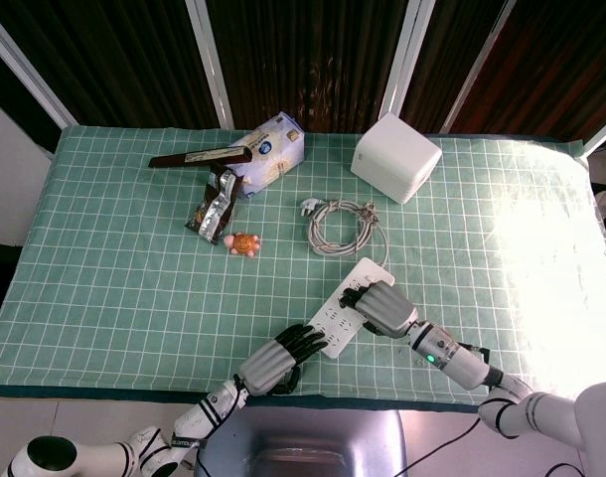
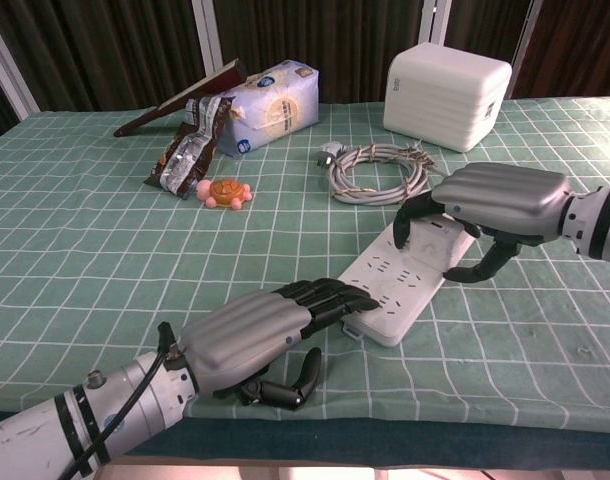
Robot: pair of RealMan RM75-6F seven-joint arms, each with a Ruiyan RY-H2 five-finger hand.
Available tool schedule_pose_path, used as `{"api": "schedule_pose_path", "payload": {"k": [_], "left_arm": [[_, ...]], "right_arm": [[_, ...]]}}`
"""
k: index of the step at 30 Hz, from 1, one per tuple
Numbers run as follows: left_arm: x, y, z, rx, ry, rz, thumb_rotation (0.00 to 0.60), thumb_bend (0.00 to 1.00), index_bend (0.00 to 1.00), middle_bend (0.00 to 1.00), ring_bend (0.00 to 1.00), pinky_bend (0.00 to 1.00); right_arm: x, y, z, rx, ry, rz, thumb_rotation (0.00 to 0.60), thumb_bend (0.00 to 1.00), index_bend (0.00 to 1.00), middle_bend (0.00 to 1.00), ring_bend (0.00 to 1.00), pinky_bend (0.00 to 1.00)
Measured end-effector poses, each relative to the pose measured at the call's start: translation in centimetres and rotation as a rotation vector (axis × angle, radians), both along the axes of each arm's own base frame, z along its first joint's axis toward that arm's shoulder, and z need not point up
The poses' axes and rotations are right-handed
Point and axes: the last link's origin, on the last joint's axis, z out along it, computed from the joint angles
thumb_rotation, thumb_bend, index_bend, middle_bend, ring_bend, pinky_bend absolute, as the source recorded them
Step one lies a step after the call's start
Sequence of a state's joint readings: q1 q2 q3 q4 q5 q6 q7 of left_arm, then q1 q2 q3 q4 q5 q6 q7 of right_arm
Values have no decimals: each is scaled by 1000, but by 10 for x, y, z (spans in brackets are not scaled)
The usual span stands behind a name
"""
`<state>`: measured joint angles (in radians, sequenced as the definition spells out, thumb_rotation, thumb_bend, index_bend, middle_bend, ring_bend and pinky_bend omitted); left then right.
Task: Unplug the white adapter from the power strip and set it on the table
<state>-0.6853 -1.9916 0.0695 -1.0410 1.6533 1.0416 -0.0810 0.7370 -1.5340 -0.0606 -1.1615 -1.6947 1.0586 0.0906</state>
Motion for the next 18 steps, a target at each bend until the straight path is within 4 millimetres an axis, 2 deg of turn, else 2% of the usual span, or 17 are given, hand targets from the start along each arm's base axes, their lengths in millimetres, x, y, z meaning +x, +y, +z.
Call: {"api": "schedule_pose_path", "payload": {"k": [7,18], "left_arm": [[-1,-2,-3,-2,10,-5,422,793,0,67,22,85],[-1,-2,-4,-1,13,-6,427,793,0,67,22,85]], "right_arm": [[2,-1,3,25,-53,-73,600,437,964,650,571,742],[2,-3,6,-1,-70,-63,600,437,964,651,571,742]]}}
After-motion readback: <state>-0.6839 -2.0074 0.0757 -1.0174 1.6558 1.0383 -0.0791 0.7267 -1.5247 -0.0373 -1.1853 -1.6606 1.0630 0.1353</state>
